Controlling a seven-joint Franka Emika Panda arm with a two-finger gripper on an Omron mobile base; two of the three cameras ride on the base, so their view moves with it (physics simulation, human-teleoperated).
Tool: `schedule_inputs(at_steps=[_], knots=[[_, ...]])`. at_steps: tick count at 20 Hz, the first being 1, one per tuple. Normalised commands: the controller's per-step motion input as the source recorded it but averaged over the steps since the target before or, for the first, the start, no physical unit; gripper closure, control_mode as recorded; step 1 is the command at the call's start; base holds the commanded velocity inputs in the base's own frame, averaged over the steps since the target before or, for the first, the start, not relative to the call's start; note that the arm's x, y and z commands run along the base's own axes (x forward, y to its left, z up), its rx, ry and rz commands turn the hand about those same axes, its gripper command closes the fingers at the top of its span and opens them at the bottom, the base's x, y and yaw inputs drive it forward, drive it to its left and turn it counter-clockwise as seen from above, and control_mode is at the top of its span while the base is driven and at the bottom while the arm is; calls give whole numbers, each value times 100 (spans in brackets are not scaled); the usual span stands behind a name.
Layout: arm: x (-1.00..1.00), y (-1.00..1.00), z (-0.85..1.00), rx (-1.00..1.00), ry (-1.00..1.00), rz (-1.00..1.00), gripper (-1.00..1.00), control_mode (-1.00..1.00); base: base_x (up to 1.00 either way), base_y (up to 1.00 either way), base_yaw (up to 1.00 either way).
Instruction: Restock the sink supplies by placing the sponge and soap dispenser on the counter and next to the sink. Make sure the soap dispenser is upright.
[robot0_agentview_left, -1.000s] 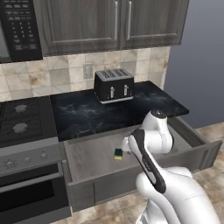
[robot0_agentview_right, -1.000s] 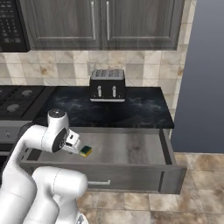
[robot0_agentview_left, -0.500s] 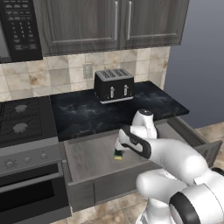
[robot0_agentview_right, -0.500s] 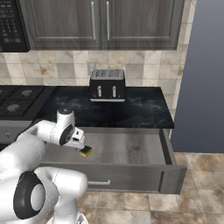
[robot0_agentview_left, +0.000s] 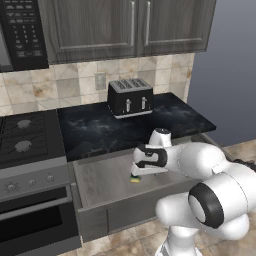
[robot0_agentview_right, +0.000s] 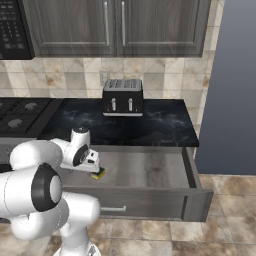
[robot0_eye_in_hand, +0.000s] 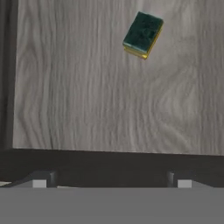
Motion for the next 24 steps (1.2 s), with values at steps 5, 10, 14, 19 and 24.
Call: schedule_inputs(at_steps=[5,10,14,19,24], knots=[[-25,0,-34,0,0,0,-100,-100,0,0,0],[-12,0,-36,0,6,0,-100,-100,0,0,0],[-8,0,-32,0,7,0,-100,-100,0,0,0],[-32,0,-3,0,2,0,-100,-100,0,0,0],[-63,-13,0,1,0,0,-100,-100,0,0,0]])
